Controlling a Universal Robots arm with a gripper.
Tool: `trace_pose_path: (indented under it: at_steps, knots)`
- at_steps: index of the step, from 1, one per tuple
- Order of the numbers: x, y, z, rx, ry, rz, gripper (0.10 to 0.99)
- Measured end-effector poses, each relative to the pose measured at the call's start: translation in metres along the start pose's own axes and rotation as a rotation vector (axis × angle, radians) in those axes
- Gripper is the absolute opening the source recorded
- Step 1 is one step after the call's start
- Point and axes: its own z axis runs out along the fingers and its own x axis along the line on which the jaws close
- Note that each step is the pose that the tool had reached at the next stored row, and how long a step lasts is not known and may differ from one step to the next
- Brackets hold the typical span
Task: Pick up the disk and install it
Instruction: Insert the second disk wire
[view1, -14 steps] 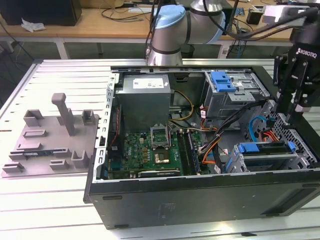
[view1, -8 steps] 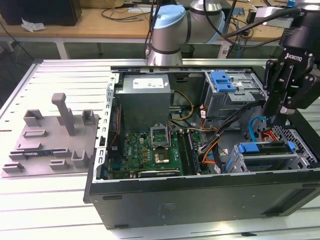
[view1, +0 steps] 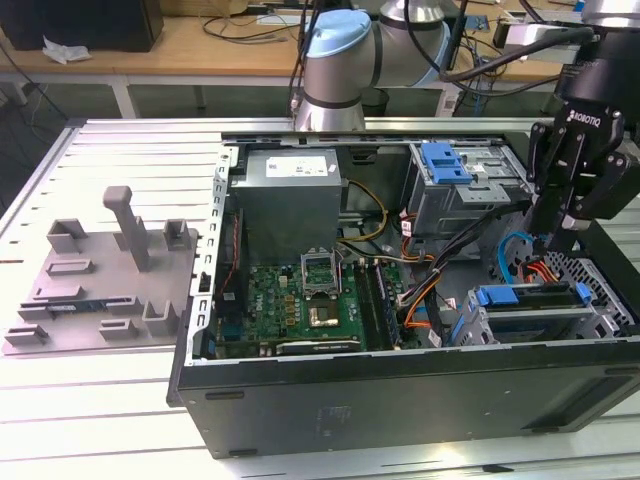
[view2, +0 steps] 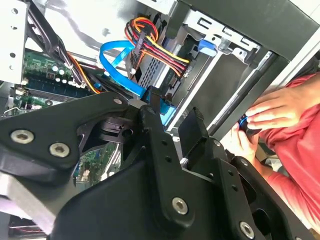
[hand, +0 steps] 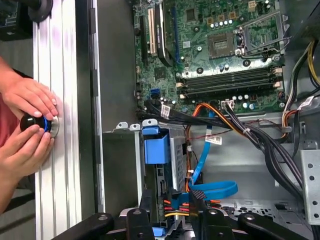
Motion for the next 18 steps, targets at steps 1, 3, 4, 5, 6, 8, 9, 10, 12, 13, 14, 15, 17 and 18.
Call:
trace_pose_path:
  at_steps: [1,3,4,5,6,8,9,10,12,13,14,15,17,18]
  knots:
    - [-0.0003,0.0003,0.0007,0.0,0.002,0.001,0.427]
    - [-0.0006,0.0003,0.0017,0.0,0.0054,0.002,0.427]
    - [-0.0006,0.0003,0.0018,0.0,0.0067,0.002,0.427]
    - [-0.0007,0.0002,0.002,0.0,0.007,0.002,0.427]
    - [-0.0008,0.0002,0.0023,0.0,0.0072,0.002,0.427]
    - [-0.001,0.0002,0.0028,0.0,0.0078,0.002,0.427]
    - [-0.0011,0.0002,0.0031,0.0,0.0089,0.002,0.427]
    - [-0.0012,0.0002,0.0034,0.0,0.01,0.002,0.412]
    - [-0.0014,0.0001,0.004,0.0,0.0128,0.003,0.345]
    - [-0.0016,0.0001,0.0044,0.001,0.0154,0.003,0.278]
    - [-0.0016,0.0001,0.0045,0.001,0.0173,0.003,0.216]
    - [-0.0016,0.0,0.0047,0.001,0.0177,0.003,0.216]
    - [-0.0018,0.0,0.0049,0.001,0.018,0.003,0.216]
    - [-0.0018,0.0,0.0052,0.001,0.0181,0.003,0.216]
